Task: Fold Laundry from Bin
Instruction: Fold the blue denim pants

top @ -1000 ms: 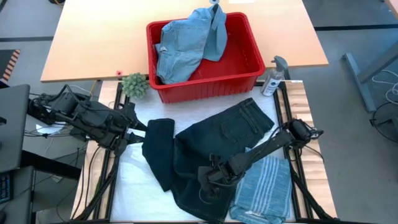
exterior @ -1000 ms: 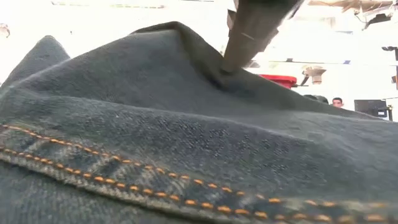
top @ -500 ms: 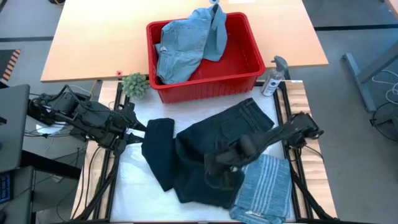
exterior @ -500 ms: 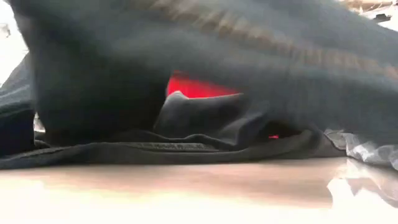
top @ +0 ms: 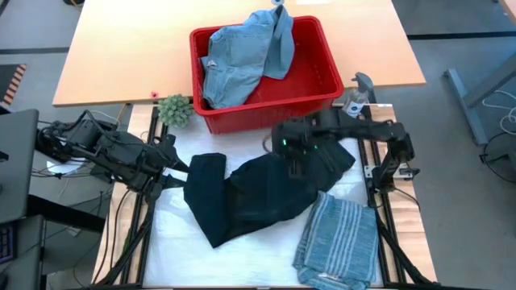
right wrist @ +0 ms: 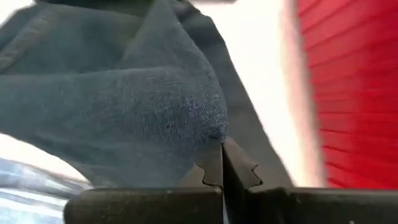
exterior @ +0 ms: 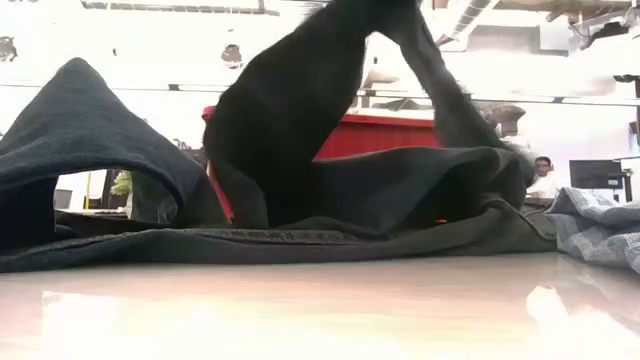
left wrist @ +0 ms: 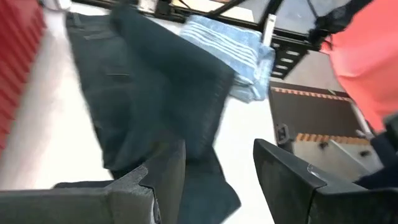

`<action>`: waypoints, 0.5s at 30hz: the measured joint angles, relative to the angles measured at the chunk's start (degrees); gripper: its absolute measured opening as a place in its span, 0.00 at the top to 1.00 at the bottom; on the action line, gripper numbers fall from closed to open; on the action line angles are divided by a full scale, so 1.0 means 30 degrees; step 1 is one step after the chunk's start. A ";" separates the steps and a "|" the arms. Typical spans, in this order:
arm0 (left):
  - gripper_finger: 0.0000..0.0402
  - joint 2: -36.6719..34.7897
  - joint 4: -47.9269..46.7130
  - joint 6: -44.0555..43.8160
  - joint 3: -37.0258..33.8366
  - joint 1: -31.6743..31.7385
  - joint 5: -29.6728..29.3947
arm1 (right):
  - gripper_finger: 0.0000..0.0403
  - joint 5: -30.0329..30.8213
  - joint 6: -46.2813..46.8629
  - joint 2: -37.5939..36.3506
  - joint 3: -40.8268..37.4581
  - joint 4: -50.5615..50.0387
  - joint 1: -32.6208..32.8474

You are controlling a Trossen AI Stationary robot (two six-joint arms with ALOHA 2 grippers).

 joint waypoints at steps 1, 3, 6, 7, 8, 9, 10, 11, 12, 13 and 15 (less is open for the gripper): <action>0.55 0.0000 0.0007 -0.0104 0.0000 0.0000 0.0380 | 0.96 -0.0207 -0.0598 0.0083 -0.0023 -0.0011 -0.0511; 0.55 0.0003 0.0078 -0.0523 -0.0040 -0.0043 0.1249 | 0.94 -0.0476 -0.0854 0.0477 -0.0116 0.0011 -0.1301; 0.55 -0.0021 0.0339 -0.1342 -0.0474 -0.0389 0.2361 | 0.82 -0.1944 -0.1028 0.1088 -0.0258 -0.0216 -0.2189; 0.55 -0.0007 0.0364 -0.1571 -0.0611 -0.0582 0.2463 | 0.77 -0.2669 -0.1037 0.1221 -0.0262 -0.0222 -0.2427; 0.55 0.0007 0.0400 -0.1856 -0.0711 -0.0816 0.2359 | 0.71 -0.3439 -0.0978 0.1262 -0.0262 -0.0179 -0.2628; 0.55 0.0007 0.0559 -0.2216 -0.0815 -0.1095 0.2096 | 0.66 -0.4149 -0.0838 0.1262 -0.0262 -0.0138 -0.2779; 0.55 -0.0010 0.0645 -0.2552 -0.0831 -0.1377 0.1807 | 0.60 -0.4726 -0.0487 0.1259 -0.0262 -0.0087 -0.2909; 0.55 -0.0045 0.0785 -0.2905 -0.0831 -0.1685 0.1385 | 0.55 -0.5277 -0.0157 0.1207 -0.0255 -0.0014 -0.2993; 0.55 -0.0101 0.0845 -0.3430 -0.0831 -0.2000 0.0681 | 0.51 -0.5720 0.0167 0.1086 -0.0255 0.0012 -0.3109; 0.55 -0.0164 0.0591 -0.4128 -0.0831 -0.2317 -0.0393 | 0.46 -0.5940 0.0551 0.0941 -0.0255 0.0040 -0.3213; 0.56 -0.0197 -0.1519 -0.6021 -0.0816 -0.2800 -0.3479 | 0.40 -0.5961 0.1161 0.0448 -0.0255 0.0176 -0.3262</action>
